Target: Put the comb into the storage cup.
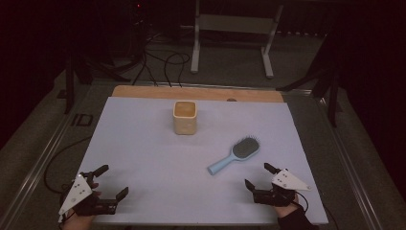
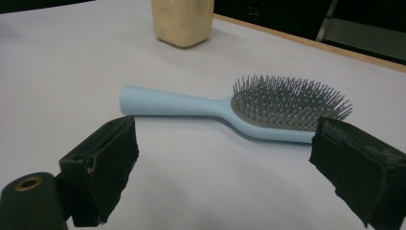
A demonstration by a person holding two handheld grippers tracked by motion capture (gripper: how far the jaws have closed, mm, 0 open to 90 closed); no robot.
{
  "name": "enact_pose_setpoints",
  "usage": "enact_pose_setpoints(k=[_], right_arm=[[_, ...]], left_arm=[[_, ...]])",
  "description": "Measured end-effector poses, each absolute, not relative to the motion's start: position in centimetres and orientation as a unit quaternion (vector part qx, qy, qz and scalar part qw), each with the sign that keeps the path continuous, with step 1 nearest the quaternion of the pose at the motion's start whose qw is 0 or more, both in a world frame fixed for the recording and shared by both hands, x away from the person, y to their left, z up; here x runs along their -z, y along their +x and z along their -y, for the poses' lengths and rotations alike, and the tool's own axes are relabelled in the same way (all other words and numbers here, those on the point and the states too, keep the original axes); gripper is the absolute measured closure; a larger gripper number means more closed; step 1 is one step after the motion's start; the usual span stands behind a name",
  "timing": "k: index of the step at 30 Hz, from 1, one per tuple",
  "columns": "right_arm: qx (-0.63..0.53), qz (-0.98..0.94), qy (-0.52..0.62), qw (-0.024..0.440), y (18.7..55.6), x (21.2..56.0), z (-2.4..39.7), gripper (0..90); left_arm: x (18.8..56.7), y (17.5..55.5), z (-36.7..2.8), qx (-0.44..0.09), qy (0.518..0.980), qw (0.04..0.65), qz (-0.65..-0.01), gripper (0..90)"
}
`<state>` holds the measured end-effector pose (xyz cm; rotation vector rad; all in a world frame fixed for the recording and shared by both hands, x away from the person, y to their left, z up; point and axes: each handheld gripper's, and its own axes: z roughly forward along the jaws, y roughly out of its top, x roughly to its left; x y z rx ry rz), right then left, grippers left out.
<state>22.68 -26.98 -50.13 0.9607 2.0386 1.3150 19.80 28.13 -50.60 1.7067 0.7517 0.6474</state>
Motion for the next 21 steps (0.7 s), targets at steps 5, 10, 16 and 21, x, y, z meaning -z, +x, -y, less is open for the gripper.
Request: enact_pose_setpoints(k=[5, 10, 16, 21], right_arm=[[-0.485, -0.756, 0.353, 0.263, 22.59, 49.97, 26.99, 8.7], [-0.481, -0.763, 0.349, 0.253, 22.58, 50.1, 26.75, 8.7], [-0.478, -0.766, 0.346, 0.255, 22.44, 49.95, 26.62, 8.7], [-0.477, -0.77, 0.337, 0.256, 22.25, 49.72, 26.35, 8.7]], left_arm=[[50.46, 19.75, -28.19, -0.271, 0.717, 0.559, -0.316, 0.0], [50.46, 19.79, -28.13, -0.269, 0.719, 0.559, -0.314, 0.0], [50.47, 19.83, -28.1, -0.266, 0.718, 0.561, -0.313, 0.0], [50.47, 19.85, -28.05, -0.266, 0.72, 0.56, -0.312, 0.0]])
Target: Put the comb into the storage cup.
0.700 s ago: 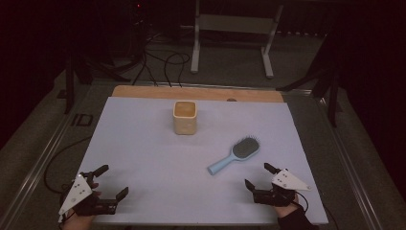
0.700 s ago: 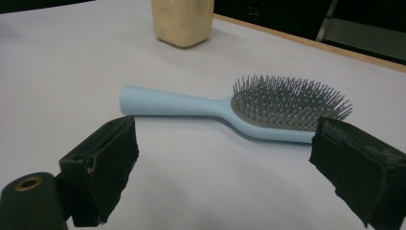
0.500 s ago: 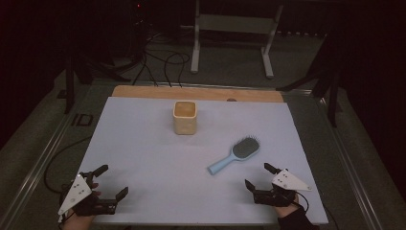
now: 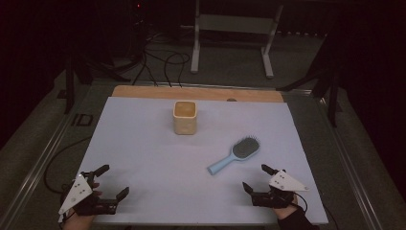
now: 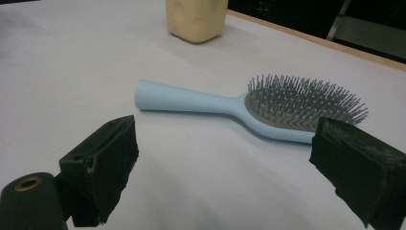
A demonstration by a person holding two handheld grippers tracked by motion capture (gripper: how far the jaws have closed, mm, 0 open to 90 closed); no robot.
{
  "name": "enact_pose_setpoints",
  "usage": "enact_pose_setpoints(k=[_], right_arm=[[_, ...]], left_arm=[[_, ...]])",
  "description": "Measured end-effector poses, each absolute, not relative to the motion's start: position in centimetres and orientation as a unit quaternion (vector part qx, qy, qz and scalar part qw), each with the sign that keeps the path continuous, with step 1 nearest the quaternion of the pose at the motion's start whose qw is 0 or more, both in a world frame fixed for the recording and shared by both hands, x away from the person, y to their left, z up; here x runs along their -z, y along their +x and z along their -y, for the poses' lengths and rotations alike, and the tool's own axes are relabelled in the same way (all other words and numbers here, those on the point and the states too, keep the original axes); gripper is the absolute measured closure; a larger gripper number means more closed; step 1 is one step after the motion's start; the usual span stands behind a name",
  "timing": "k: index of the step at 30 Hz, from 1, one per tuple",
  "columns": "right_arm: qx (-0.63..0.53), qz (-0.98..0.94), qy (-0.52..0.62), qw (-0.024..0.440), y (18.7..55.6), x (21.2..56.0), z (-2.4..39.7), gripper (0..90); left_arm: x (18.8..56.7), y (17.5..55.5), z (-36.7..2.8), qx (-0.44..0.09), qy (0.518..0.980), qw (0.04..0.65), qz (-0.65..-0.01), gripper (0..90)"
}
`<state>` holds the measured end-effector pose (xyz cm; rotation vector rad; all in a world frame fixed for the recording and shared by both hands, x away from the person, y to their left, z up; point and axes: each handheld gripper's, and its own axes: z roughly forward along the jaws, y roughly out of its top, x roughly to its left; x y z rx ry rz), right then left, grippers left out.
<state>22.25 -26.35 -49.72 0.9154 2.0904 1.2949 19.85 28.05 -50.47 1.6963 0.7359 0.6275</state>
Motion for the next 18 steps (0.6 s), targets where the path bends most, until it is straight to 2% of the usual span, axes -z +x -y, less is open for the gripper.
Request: enact_pose_setpoints(k=[18], right_arm=[[-0.499, -0.755, 0.336, 0.262, 21.5, 47.4, 26.2, 8.7]], left_arm=[[50.5, 19.9, -28.0, -0.266, 0.719, 0.56, -0.314, 0.0]])
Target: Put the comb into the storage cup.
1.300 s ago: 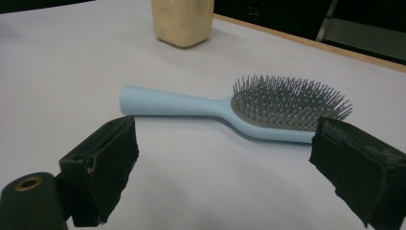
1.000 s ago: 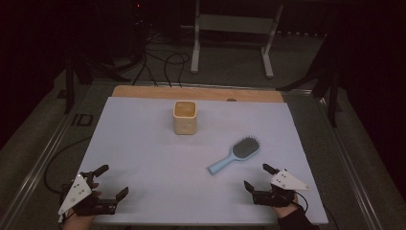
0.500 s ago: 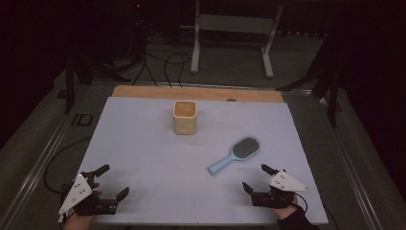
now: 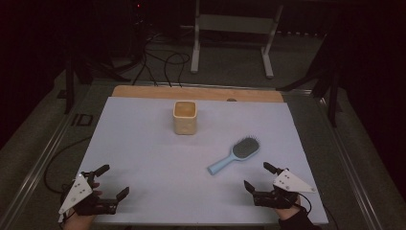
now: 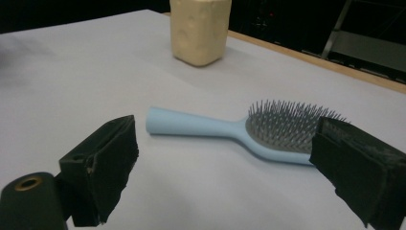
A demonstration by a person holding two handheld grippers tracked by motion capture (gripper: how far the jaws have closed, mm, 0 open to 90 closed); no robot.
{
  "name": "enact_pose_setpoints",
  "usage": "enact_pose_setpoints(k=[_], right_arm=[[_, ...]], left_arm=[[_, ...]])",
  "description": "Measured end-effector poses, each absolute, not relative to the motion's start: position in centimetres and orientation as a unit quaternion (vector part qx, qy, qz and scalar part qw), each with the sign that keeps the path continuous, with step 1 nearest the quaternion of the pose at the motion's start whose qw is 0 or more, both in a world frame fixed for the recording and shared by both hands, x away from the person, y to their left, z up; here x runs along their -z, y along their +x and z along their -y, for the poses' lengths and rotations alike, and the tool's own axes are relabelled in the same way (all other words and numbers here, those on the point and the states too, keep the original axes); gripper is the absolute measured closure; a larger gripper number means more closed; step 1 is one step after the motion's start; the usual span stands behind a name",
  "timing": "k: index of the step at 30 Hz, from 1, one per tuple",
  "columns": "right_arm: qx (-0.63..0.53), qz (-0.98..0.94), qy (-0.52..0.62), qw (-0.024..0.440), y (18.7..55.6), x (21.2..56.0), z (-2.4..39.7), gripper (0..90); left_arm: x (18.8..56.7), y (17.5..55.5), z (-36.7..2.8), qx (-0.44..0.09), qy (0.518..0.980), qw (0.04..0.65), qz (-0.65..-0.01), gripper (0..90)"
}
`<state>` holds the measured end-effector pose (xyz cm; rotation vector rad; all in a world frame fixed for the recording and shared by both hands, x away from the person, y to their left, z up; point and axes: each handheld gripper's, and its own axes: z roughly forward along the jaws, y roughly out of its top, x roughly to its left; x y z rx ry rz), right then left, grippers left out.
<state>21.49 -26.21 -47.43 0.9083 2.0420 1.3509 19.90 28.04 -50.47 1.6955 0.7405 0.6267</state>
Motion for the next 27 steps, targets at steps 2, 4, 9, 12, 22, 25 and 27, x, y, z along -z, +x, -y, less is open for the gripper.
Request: enact_pose_setpoints(k=[2, 4, 9, 12, 22, 25, 27], right_arm=[[-0.497, -0.756, 0.334, 0.264, 21.4, 46.9, 26.2, 8.7], [-0.498, -0.754, 0.334, 0.269, 21.4, 46.3, 26.0, 8.7], [-0.495, -0.758, 0.327, 0.271, 21.5, 45.3, 25.6, 8.7], [-0.496, -0.759, 0.32, 0.274, 21.9, 44.6, 25.4, 8.7], [-0.505, -0.763, 0.29, 0.28, 23.6, 41.5, 23.8, 8.7], [-0.506, -0.766, 0.282, 0.279, 24.1, 40.9, 23.2, 8.8], [-0.505, -0.769, 0.279, 0.275, 24.5, 40.7, 22.8, 8.8]], left_arm=[[50.4, 19.9, -28.0, -0.265, 0.719, 0.561, -0.314, 0.0], [50.4, 19.9, -28.0, -0.266, 0.718, 0.56, -0.315, 0.0], [50.5, 19.9, -28.0, -0.265, 0.719, 0.561, -0.314, 0.0], [50.4, 19.9, -28.0, -0.265, 0.719, 0.561, -0.314, 0.0], [50.4, 19.9, -28.0, -0.265, 0.72, 0.56, -0.313, 0.0], [50.4, 19.9, -28.0, -0.265, 0.72, 0.56, -0.312, 0.0], [50.4, 19.9, -28.0, -0.265, 0.72, 0.56, -0.312, 0.0]])
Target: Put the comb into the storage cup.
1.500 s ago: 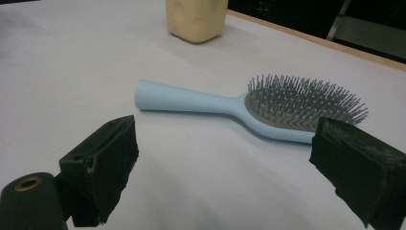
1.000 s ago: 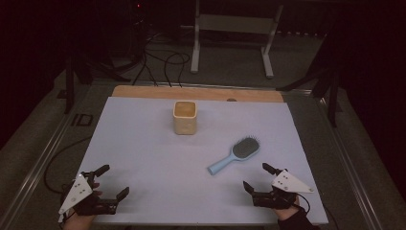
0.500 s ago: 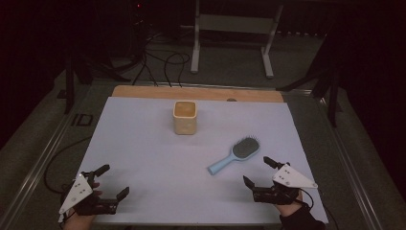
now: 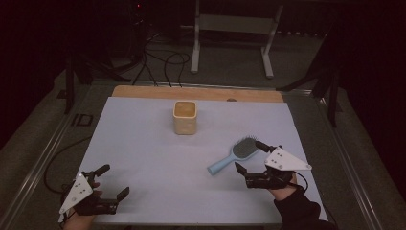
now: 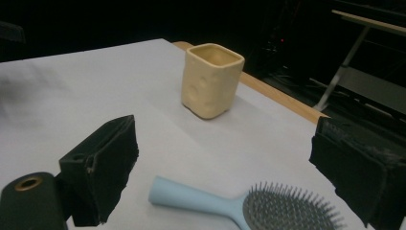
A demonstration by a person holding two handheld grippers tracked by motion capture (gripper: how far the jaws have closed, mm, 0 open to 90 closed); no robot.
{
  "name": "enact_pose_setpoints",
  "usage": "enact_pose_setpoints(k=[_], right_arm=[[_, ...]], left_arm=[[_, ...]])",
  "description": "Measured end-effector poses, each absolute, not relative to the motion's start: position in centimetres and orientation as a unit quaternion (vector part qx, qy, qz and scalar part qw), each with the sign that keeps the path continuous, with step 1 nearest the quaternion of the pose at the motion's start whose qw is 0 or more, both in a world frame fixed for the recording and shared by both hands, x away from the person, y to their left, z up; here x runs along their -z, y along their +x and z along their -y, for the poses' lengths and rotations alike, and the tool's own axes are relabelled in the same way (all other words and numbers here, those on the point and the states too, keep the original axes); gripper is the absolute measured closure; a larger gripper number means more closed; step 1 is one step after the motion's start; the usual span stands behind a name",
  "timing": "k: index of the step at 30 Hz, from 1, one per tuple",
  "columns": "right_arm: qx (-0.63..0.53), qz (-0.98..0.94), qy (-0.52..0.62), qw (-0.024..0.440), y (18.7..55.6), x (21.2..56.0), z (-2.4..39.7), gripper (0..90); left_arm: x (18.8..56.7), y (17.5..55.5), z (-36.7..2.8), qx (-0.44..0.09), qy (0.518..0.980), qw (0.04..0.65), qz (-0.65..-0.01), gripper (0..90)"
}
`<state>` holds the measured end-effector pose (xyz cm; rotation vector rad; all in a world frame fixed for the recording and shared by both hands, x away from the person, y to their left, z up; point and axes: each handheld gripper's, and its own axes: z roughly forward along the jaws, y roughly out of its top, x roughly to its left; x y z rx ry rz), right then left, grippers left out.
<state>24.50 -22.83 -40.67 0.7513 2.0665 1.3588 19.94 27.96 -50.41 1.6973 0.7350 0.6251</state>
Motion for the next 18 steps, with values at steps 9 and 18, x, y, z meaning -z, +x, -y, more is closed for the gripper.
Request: enact_pose_setpoints(k=[9, 18], right_arm=[[-0.504, -0.779, 0.262, 0.266, 25.8, 40.2, 21.1, 8.8], [-0.503, -0.79, 0.242, 0.253, 27.3, 40.2, 18.9, 8.8]], left_arm=[[50.4, 19.9, -28.0, -0.265, 0.721, 0.56, -0.311, 0.0], [50.4, 19.9, -27.9, -0.265, 0.72, 0.561, -0.311, 0.0]])
